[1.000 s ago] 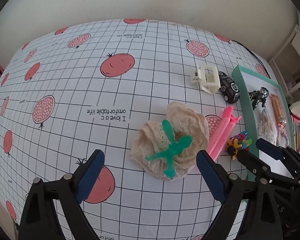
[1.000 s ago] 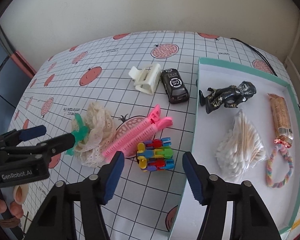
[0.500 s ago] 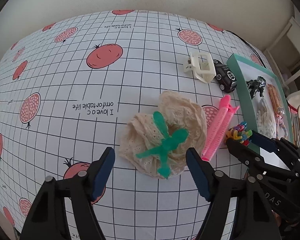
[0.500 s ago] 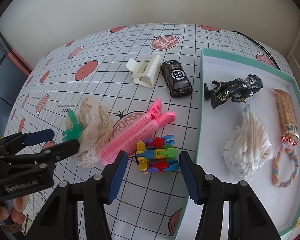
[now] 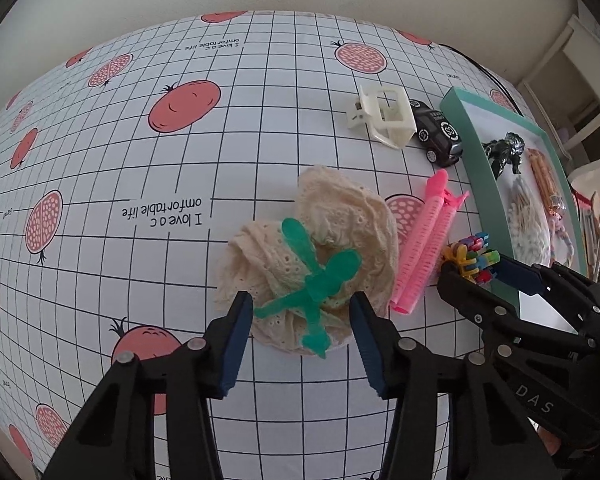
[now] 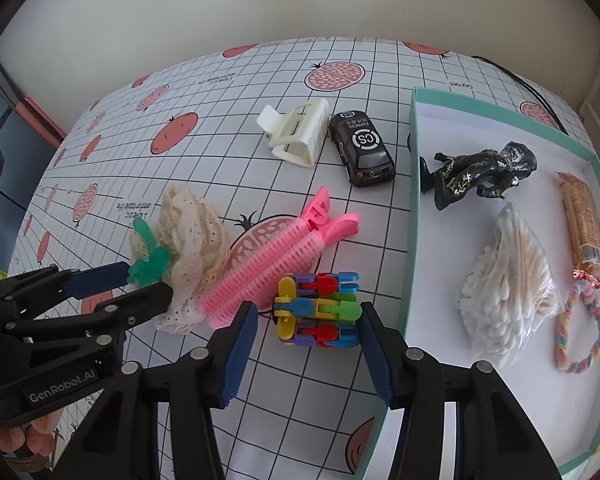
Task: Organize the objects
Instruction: 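Position the left gripper over the green toy figure while the right approaches the block toy, then close the left gripper on the green toy figure while the right grips the multicolour block toy, then carry the green figure with the left gripper while the right carries the block toy over the tray, then lower and open both grippers, dropping green figure and block toy into the tray, then withdraw both tools toward the lace scrunchie and pink hair roller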
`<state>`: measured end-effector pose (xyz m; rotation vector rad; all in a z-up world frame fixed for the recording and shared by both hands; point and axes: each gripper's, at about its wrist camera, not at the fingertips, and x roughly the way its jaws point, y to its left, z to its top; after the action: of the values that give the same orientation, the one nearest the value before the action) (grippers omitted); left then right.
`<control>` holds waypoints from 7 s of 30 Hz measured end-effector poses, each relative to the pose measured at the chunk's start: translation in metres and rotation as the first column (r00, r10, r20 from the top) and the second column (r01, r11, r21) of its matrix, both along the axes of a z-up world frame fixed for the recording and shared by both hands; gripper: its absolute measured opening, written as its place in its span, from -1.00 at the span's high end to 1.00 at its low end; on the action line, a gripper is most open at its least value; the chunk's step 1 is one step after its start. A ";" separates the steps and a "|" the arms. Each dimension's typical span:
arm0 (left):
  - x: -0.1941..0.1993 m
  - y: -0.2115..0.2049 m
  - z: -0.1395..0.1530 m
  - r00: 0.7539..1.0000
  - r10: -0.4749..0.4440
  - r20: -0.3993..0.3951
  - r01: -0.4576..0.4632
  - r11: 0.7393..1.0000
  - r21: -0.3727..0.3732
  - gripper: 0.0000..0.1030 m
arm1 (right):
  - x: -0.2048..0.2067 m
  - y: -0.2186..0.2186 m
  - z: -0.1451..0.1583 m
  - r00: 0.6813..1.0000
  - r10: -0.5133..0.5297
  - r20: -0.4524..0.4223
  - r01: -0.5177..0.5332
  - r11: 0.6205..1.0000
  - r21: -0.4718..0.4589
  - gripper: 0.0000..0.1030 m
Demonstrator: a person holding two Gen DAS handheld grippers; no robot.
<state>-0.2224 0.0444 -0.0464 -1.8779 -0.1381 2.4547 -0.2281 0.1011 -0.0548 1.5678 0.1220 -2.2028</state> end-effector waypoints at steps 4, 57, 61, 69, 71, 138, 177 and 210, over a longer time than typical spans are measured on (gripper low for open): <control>-0.001 -0.001 -0.002 1.000 0.002 0.007 -0.002 1.000 -0.002 0.08 | -0.001 0.001 -0.001 1.000 -0.002 0.002 0.002 1.000 -0.001 -0.05; 0.002 0.004 0.046 0.993 -0.007 -0.118 0.006 1.000 -0.005 0.29 | 0.001 0.018 0.035 0.995 -0.066 -0.071 0.060 0.994 -0.086 0.14; 0.001 0.016 0.055 0.990 -0.010 -0.138 0.012 1.000 0.011 0.29 | 0.001 0.029 0.043 0.992 -0.091 -0.088 0.082 0.992 -0.098 0.14; -0.001 0.055 0.067 0.984 -0.065 -0.168 0.071 0.997 0.025 0.29 | -0.002 0.066 0.056 0.978 -0.170 -0.123 0.158 0.982 -0.101 0.14; -0.001 0.066 0.070 0.982 -0.082 -0.171 0.088 0.996 0.027 0.29 | -0.004 0.078 0.059 0.973 -0.193 -0.127 0.180 0.978 -0.106 0.14; -0.001 0.219 0.002 0.924 -0.380 0.036 0.380 0.925 0.007 0.24 | -0.020 0.173 0.018 0.940 -0.341 -0.027 0.341 0.940 0.005 0.12; -0.016 0.135 0.044 0.992 -0.051 -0.115 0.040 0.995 -0.092 -0.24 | -0.016 0.167 0.040 0.932 -0.348 -0.102 0.351 0.936 0.007 -0.43; -0.019 0.093 0.061 0.968 0.058 -0.242 -0.090 0.988 -0.122 -0.91 | -0.016 0.163 0.039 0.924 -0.370 -0.102 0.368 0.929 -0.031 -1.00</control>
<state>-0.2414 0.1370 0.0147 -1.6304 -0.0371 2.7802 -0.2446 0.2638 -0.0154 1.5706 -0.1699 -2.5687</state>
